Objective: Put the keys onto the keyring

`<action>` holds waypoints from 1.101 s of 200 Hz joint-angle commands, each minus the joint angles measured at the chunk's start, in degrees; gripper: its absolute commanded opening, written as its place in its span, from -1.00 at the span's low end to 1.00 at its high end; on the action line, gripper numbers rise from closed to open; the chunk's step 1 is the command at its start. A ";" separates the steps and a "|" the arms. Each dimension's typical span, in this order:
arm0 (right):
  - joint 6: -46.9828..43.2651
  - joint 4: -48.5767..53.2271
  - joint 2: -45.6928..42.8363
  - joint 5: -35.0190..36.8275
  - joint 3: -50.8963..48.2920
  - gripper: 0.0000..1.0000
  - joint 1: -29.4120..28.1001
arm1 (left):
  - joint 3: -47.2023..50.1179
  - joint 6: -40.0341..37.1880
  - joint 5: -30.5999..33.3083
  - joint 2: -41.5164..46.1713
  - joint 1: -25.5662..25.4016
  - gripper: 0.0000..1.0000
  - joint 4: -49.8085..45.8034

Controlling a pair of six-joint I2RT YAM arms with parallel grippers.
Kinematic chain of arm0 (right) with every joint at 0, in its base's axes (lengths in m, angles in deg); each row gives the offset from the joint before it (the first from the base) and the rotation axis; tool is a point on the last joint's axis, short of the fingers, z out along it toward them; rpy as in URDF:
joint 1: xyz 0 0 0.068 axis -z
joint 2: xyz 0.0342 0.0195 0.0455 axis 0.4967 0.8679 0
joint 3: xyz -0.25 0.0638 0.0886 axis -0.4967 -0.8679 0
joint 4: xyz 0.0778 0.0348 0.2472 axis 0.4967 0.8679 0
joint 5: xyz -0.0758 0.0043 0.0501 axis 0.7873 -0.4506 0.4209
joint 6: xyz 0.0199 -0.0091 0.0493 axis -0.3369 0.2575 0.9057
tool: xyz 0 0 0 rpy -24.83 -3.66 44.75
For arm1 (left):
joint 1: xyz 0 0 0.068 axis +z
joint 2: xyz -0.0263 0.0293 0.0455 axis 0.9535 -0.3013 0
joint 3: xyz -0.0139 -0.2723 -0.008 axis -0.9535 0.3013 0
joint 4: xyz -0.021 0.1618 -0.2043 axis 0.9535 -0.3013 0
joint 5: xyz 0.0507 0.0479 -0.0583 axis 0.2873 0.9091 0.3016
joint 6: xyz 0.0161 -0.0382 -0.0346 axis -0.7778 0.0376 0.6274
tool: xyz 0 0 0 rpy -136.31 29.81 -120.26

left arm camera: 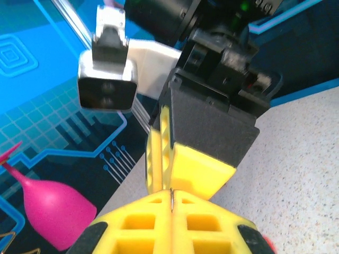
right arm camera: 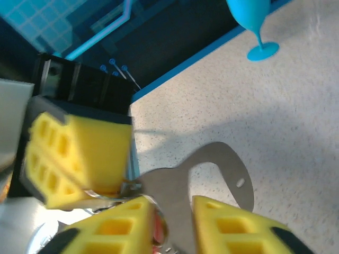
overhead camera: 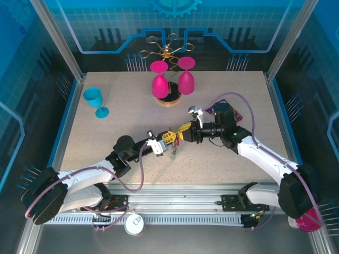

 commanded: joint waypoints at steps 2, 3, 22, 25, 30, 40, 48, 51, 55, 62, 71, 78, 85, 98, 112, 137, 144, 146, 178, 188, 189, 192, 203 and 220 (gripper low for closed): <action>-0.60 2.20 -2.17 2.13 -0.16 -0.16 1.48 | -0.61 1.39 -2.97 1.87 -0.53 -1.00 5.08; -0.60 2.23 -2.28 2.25 -0.13 -0.14 1.54 | -0.64 1.39 -3.02 1.88 -0.53 -1.00 5.03; -1.20 3.28 -4.31 3.29 -0.35 0.01 2.52 | -0.37 1.38 -2.74 1.95 -0.60 -1.00 4.89; -1.30 3.43 -4.68 3.40 -0.36 0.02 2.75 | -0.33 1.48 -2.75 1.93 -0.53 -1.00 4.89; -1.59 3.79 -5.19 3.49 -0.34 0.04 2.94 | -0.19 1.56 -2.66 2.02 -0.57 -1.00 4.89; -2.27 4.77 -6.29 4.02 -0.36 0.08 3.37 | -0.09 1.76 -2.48 2.03 -0.58 -1.00 5.02; -3.24 5.72 -7.04 4.31 -0.53 0.14 3.53 | -0.06 2.24 -2.37 1.93 -0.57 -1.00 5.51; -3.77 6.18 -7.34 4.42 -0.47 0.16 3.61 | -0.01 2.42 -2.32 1.92 -0.51 -1.00 5.81; -4.63 6.87 -7.72 4.73 -0.58 0.17 3.75 | 0.02 2.71 -2.18 1.92 -0.58 -1.00 6.08; -6.20 7.61 -8.55 5.47 -0.83 0.18 3.88 | 0.03 3.22 -2.09 1.91 -0.53 -1.00 6.45; -8.33 7.60 -10.01 6.43 -1.38 0.19 4.09 | 0.03 3.96 -1.93 1.91 -0.44 -1.00 6.79; -10.74 6.94 -11.31 7.01 -1.96 0.18 4.00 | 0.03 4.72 -1.92 1.90 -0.49 -1.00 7.17; -13.41 6.01 -12.73 7.39 -2.54 0.17 3.51 | 0.03 5.72 -2.04 1.94 -0.44 -1.00 7.49; -19.90 3.64 -15.24 7.23 -3.69 0.15 1.79 | -0.09 7.31 -2.37 1.92 -0.28 -1.00 7.41; -23.48 1.47 -16.35 6.19 -4.10 0.14 1.02 | -0.20 8.71 -2.59 2.09 -0.22 -1.00 7.17; -23.53 1.81 -14.02 3.71 -1.97 0.05 1.03 | -0.23 11.79 -3.29 2.12 0.31 -1.00 7.65; -22.16 1.22 -13.26 2.33 -1.56 0.02 0.89 | -0.24 12.25 -3.51 2.14 0.40 -1.00 7.55; -21.62 0.90 -12.97 1.99 -1.52 0.01 0.90 | -0.24 12.27 -3.51 2.15 0.39 -1.00 7.46; -14.62 -2.23 -9.89 -1.67 -0.88 -0.13 0.90 | -0.46 12.61 -3.96 1.86 0.37 -1.00 7.35; -12.85 -3.35 -9.45 -1.88 -1.19 -0.14 0.91 | -0.59 12.63 -4.25 1.67 0.44 -1.00 7.35; -12.71 -3.49 -9.43 -1.86 -1.22 -0.14 0.95 | -0.59 12.63 -4.23 1.65 0.44 -1.00 7.35; -12.35 -3.80 -9.27 -2.12 -1.36 -0.14 0.95 | -0.63 12.56 -4.22 1.61 0.44 -1.00 7.47; -11.21 -4.65 -8.75 -2.63 -1.43 -0.14 0.82 | -0.75 12.46 -4.31 1.51 0.42 -1.00 7.52; -10.21 -4.70 -8.00 -2.17 -1.59 -0.14 0.82 | -0.86 12.37 -4.56 1.35 0.43 -1.00 7.70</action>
